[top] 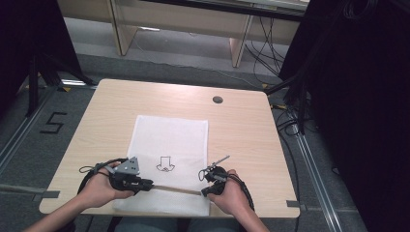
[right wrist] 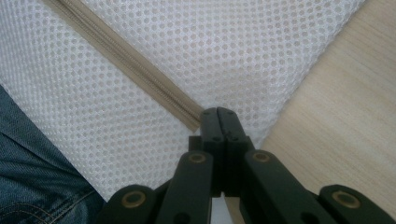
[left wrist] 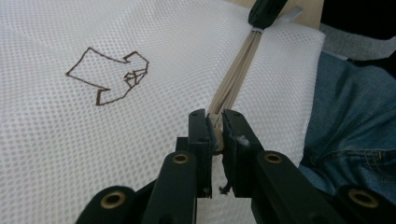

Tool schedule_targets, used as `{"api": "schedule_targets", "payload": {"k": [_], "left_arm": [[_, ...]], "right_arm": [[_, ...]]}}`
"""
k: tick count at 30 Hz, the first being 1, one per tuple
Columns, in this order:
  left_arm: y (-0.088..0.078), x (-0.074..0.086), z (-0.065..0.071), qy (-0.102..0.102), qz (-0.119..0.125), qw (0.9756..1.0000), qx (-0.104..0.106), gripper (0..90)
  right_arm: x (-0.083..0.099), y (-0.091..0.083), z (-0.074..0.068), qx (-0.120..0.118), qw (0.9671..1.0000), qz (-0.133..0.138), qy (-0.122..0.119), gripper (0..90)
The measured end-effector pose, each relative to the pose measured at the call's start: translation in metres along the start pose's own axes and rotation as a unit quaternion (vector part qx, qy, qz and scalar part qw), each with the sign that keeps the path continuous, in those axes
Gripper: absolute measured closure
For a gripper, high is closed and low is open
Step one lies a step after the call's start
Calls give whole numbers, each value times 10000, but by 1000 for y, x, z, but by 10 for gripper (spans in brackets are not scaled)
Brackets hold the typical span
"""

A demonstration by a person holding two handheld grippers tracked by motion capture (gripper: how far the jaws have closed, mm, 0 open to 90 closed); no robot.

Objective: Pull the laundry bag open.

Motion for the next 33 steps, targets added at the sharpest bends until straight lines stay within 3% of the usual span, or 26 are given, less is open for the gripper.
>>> {"api": "schedule_targets", "payload": {"k": [1,2,4,6,7,9,12,13,14,15,18,26,27,30,32,33], "left_arm": [[-1,0,-1,39,-3,10000,32,819],[0,1,1,-138,60,9999,60,819],[-1,1,0,58,-27,10000,13,819],[0,1,0,-7,27,10000,45,819],[0,1,1,-136,48,9999,67,819],[-1,2,0,-38,-17,10000,-24,819],[-2,3,0,-166,66,9998,35,819],[-4,4,-2,-66,6,10000,-32,819],[-4,5,-2,-168,32,9999,-19,819],[-5,5,-3,-85,44,10000,10,819],[-4,6,-1,-185,66,9998,6,819],[-5,6,-3,-84,63,9999,37,819],[-6,7,-2,-192,49,9998,-14,819],[-7,8,-4,-228,83,9997,22,819],[-7,7,-4,-42,28,10000,-32,819],[-7,7,-4,-85,59,9999,-18,819]], "right_arm": [[0,0,0,-1,10000,-10,-7,900],[0,0,0,-7,10000,-14,-22,900],[0,0,-1,-23,10000,-27,44,900],[0,0,0,-26,10000,-49,40,900],[0,0,0,2,10000,-42,27,900],[0,0,0,18,10000,-27,21,900],[0,0,0,14,10000,-31,23,900],[0,0,0,20,10000,-35,21,900],[0,0,0,-18,10000,-42,40,900],[0,0,0,-15,10000,-46,36,900],[0,0,-1,-14,10000,-55,42,900],[0,-1,-1,-23,10000,-55,76,900],[0,-1,-1,-22,10000,-50,68,900],[0,-1,-1,-18,10000,-39,49,900],[0,-1,-2,-23,9999,-62,85,900],[0,-1,-1,-15,10000,-56,72,900]]}}
Point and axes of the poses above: each handheld gripper's, and its own axes: y roughly forward along the jaws, x roughly out of its underside, z roughly to its right, the point moved 2 cm from there along y, roughly forward along the jaws, and after that the axes turned 6 degrees about -z, right-handed, at the moved point
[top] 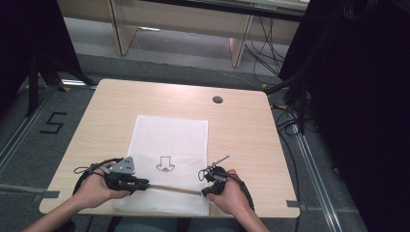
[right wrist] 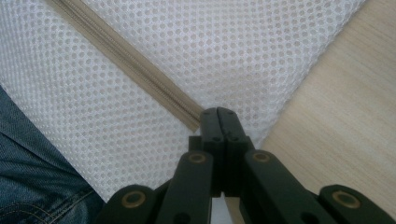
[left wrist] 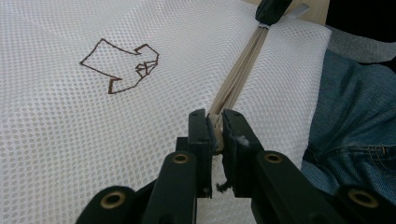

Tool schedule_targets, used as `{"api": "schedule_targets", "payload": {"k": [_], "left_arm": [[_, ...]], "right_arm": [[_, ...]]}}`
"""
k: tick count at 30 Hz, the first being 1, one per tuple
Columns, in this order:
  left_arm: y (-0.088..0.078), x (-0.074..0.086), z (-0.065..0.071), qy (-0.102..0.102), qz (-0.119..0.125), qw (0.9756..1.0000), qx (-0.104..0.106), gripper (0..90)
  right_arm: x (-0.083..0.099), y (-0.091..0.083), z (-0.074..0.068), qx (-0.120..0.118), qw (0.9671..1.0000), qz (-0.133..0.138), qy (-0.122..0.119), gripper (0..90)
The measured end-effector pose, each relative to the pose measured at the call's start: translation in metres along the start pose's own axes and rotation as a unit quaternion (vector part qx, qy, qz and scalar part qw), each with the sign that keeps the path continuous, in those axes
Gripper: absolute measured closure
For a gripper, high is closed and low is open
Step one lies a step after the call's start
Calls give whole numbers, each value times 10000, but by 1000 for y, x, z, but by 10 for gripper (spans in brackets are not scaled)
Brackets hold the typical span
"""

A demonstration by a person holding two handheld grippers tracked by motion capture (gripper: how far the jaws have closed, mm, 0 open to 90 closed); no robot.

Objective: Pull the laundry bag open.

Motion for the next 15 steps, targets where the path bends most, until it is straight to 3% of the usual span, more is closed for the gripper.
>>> {"api": "schedule_targets", "payload": {"k": [2,6,9,10,12,15], "left_arm": [[0,0,1,-123,35,9999,19,819],[0,1,1,-145,45,9999,60,819],[-2,2,-1,-91,-1,10000,-18,819],[-2,2,-1,-157,33,9999,15,819],[-1,2,-1,-61,14,10000,9,819],[-1,2,-1,-84,32,10000,25,819]], "right_arm": [[0,0,0,14,10000,17,-18,900],[0,0,0,13,10000,14,-11,900],[0,0,1,7,10000,14,-16,900],[0,0,1,2,10000,18,-14,900],[0,0,1,4,10000,21,-16,900],[0,0,0,8,10000,21,-14,900]]}}
Point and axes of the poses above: each handheld gripper's, and its own axes: y roughly forward along the jaws, x roughly out of its underside, z roughly to its right, the point moved 2 cm from there along y, roughly forward along the jaws, and after that the axes turned 6 degrees about -z, right-handed, at the moved point
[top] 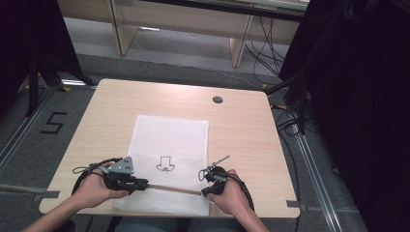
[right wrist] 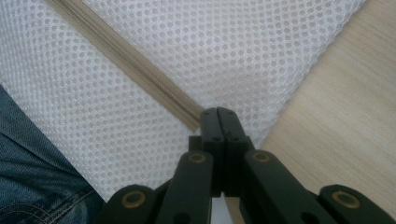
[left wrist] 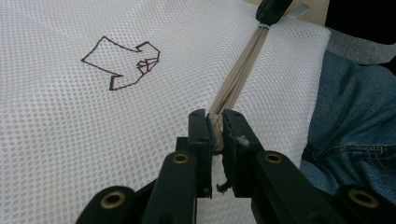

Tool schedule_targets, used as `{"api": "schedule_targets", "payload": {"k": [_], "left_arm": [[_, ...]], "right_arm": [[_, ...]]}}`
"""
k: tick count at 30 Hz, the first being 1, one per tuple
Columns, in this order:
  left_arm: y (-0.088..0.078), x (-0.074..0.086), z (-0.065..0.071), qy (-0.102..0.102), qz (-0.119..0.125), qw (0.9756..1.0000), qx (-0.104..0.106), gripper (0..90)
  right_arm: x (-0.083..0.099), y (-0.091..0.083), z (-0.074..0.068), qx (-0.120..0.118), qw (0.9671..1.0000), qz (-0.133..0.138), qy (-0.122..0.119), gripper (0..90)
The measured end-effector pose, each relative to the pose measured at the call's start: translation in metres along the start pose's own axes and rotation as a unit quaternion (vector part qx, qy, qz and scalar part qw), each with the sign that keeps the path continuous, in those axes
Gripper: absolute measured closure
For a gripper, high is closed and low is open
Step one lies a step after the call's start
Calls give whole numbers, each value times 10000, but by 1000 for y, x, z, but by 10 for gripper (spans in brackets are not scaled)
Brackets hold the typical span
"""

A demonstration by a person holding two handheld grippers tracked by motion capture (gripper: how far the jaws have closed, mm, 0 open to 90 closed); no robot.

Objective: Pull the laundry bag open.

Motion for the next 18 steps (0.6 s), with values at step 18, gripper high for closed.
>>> {"api": "schedule_targets", "payload": {"k": [18], "left_arm": [[0,1,0,-10,-9,10000,59,819]], "right_arm": [[0,1,2,10,10000,39,-87,900]]}}
Point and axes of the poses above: each handheld gripper's, and its own axes: y roughly forward along the jaws, x roughly out of its underside, z roughly to its right, the point moved 2 cm from there along y, roughly forward along the jaws, and after that the axes turned 6 degrees about -z, right-handed, at the moved point
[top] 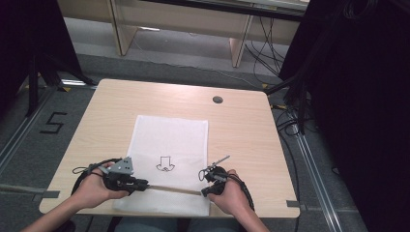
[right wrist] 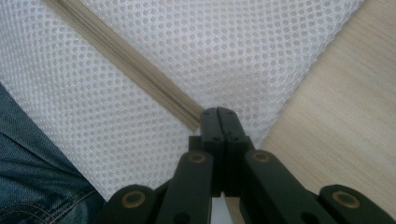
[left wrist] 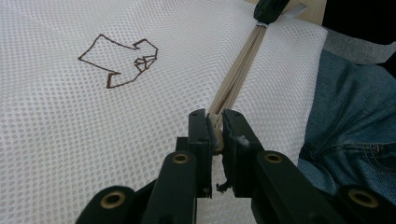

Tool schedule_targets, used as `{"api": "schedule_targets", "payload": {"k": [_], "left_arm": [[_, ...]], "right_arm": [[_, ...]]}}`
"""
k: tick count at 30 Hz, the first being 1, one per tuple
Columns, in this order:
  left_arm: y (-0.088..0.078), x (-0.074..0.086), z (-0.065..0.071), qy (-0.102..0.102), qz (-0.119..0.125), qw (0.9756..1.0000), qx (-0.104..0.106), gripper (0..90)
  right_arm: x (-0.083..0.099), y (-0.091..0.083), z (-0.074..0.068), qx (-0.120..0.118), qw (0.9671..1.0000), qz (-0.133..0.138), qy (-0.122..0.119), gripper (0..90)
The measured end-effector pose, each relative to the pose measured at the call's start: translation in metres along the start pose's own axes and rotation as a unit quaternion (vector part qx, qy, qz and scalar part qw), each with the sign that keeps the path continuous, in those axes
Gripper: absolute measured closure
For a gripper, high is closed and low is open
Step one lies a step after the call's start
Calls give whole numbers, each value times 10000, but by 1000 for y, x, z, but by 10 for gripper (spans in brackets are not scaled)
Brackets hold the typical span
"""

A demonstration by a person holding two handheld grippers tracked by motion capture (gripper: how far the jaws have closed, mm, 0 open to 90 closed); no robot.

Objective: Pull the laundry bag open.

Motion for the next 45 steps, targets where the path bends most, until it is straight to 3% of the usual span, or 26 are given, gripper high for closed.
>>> {"api": "schedule_targets", "payload": {"k": [7,8,11,13,15,17,18,20,21,22,23,24,26,29,30,36,37,38,39,40,41,42,45], "left_arm": [[0,0,1,-70,8,10000,-11,819],[0,0,0,15,2,10000,-7,819],[-2,1,-1,27,-93,9998,-170,819],[-5,2,-2,-177,47,9998,-12,819],[-6,2,-1,-173,68,9998,-28,819],[-6,3,-2,14,3,9999,-108,819],[-5,4,-1,-114,10,9999,-100,819],[-5,5,-2,-153,15,9999,-78,818],[-6,5,-4,-37,-6,10000,-83,818],[-6,5,-4,-53,2,10000,-59,818],[-6,5,-4,-34,7,10000,-71,818],[-6,6,-2,-155,-9,9998,-95,819],[-6,6,-3,-28,-6,10000,-69,819],[-7,7,-5,-15,-89,9998,-166,819],[-6,7,-3,-171,-5,9998,-82,819],[-8,8,-5,-34,-41,10000,-70,818],[-7,8,-4,-123,-46,9999,-109,819],[-9,9,-6,-71,-119,9997,-198,819],[-10,10,-6,-222,23,9997,-59,819],[-12,11,-8,-162,-53,9997,-179,818],[-12,12,-9,-141,-34,9997,-188,819],[-13,13,-8,-247,11,9996,-141,819],[-16,16,-11,-217,-38,9995,-221,819]], "right_arm": [[0,0,0,-1,10000,-13,25,900],[0,0,0,-1,10000,-13,24,900],[0,0,0,0,10000,-17,24,900],[0,0,0,-7,10000,-2,4,900],[0,0,0,-20,10000,-5,-1,900],[0,0,0,-22,10000,-22,14,900],[0,-1,-1,-25,10000,-75,40,900],[0,0,-1,-15,10000,-51,77,900],[0,0,-1,16,10000,-35,63,900],[0,0,0,-8,10000,0,13,900],[1,-1,-1,-30,9999,-52,120,900],[0,0,1,-18,10000,7,-40,900],[0,-1,-2,-18,9999,-52,90,900],[0,0,1,-29,10000,-6,-32,900],[0,0,0,-35,10000,-7,-5,900],[0,0,-1,-11,10000,-1,11,900],[0,0,0,-4,10000,1,-11,900],[0,0,0,-6,10000,-7,37,900],[0,0,-1,-18,10000,-27,85,900],[0,0,1,-17,10000,17,-86,900],[0,-1,-1,-7,10000,-24,60,900],[0,-1,-2,-23,9999,-52,98,900],[0,-1,-1,-18,10000,-41,78,900]]}}
Point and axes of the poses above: each handheld gripper's, and its own axes: y roughly forward along the jaws, x roughly out of its underside, z roughly to its right, the point moved 2 cm from there along y, roughly forward along the jaws, and after that the axes turned 6 degrees about -z, right-handed, at the moved point
